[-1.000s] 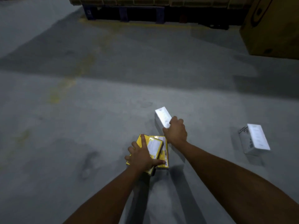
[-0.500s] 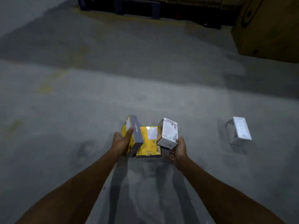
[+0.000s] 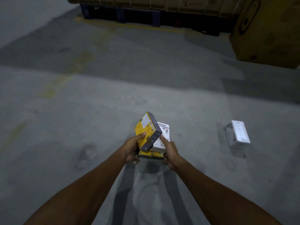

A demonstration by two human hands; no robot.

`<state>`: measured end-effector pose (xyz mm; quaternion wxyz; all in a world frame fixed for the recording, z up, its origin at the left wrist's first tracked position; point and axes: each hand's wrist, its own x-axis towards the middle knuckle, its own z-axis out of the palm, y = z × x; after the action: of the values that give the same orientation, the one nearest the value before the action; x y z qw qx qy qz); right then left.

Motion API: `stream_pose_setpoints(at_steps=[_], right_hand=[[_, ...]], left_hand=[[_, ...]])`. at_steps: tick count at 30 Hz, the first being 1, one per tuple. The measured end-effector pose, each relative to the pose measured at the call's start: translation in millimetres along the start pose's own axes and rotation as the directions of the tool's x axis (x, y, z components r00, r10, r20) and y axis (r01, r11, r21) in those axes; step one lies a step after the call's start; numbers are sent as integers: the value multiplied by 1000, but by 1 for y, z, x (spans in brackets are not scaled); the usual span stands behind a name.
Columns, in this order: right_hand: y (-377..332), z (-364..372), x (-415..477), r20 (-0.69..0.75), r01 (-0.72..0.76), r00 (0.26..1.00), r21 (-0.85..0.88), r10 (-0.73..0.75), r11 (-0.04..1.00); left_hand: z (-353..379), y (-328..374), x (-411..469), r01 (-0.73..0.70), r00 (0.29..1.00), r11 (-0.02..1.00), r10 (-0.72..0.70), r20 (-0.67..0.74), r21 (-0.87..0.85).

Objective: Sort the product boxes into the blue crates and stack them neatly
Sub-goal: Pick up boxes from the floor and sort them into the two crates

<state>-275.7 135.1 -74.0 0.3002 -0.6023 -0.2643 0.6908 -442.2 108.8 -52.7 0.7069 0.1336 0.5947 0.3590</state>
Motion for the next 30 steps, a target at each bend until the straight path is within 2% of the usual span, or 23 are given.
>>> stream_pose_setpoints(at_steps=[2,5,7,13,17,20,23,26,30], right_hand=[[-2,2,0,-4,17,1000,30,-17,999],[-12,3,-18,50,41,998,113,-47,993],[-34,1,-52,45,9,999,137,-15,990],[-117,-17,-189,-75,-33,996,128,43,991],[-203,-16,-303,-117,-5,993,143,22,990],[-277,-19,-407,-130,22,992,105,-9,994],[-344,-23,-526,-118,89,990,61,-82,994],[-397,-21,-636,-61,199,979,46,-196,979],[-445,-15,-740,-1,314,949,-71,-315,947]], left_hand=[[4,8,-5,-11,1000,999,11,4,34],[19,24,-18,-98,995,994,99,23,-39],[37,34,-38,-137,990,990,138,21,-44],[95,88,-163,-85,984,996,79,158,34],[141,152,-278,-52,975,994,30,220,97],[172,208,-381,-101,957,983,54,284,153],[201,262,-497,-186,907,965,96,410,186],[229,304,-609,-236,826,959,113,553,157],[261,340,-717,-222,791,968,110,601,115]])
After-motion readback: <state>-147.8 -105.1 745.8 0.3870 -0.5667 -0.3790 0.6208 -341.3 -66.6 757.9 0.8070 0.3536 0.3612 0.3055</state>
